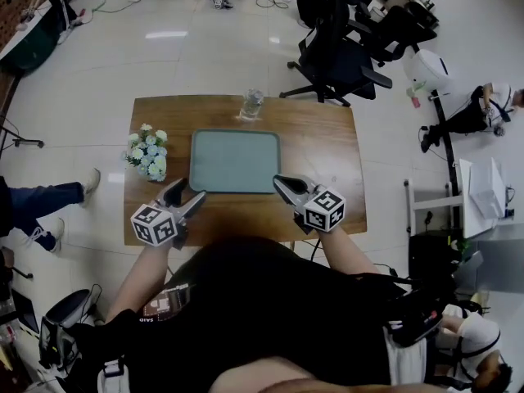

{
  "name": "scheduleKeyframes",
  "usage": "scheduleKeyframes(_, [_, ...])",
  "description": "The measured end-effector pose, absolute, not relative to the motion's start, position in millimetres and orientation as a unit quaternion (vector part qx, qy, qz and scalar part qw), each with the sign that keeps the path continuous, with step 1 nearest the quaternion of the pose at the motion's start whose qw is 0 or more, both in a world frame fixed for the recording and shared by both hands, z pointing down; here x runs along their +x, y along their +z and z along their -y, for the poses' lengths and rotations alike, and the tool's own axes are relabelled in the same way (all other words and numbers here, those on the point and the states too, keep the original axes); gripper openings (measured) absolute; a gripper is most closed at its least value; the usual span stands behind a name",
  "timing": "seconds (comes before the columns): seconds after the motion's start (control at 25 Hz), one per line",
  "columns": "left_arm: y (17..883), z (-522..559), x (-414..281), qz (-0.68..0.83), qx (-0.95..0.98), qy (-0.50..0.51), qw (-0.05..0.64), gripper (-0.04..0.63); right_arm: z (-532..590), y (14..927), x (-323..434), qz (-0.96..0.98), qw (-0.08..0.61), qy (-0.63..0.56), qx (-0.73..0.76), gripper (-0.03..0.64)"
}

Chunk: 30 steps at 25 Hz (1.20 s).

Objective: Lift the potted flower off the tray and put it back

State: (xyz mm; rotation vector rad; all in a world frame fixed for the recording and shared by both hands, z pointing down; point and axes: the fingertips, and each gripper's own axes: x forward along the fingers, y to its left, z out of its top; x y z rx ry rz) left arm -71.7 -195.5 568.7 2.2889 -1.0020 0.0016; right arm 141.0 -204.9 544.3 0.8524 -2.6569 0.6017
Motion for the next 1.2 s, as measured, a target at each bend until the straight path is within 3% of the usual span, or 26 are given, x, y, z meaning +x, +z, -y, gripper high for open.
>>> scheduleKeyframes(0.12, [536.0,207.0,-58.7,0.362,0.884,-0.035,0.293,0.195,203.1,535.9,147.5,0.922,0.137,0.203,0.300,0.017])
scheduleKeyframes(0.36, [492.5,224.3,-37.7,0.347,0.897,-0.078,0.263,0.002,202.5,520.8,167.9,0.921,0.130,0.194,0.310,0.017])
scheduleKeyframes(1.2, [494.8,231.8,-42.5,0.343,0.889,-0.077,0.293,0.000,204.1,533.4,171.7,0.920,0.131,0.210,0.304,0.017])
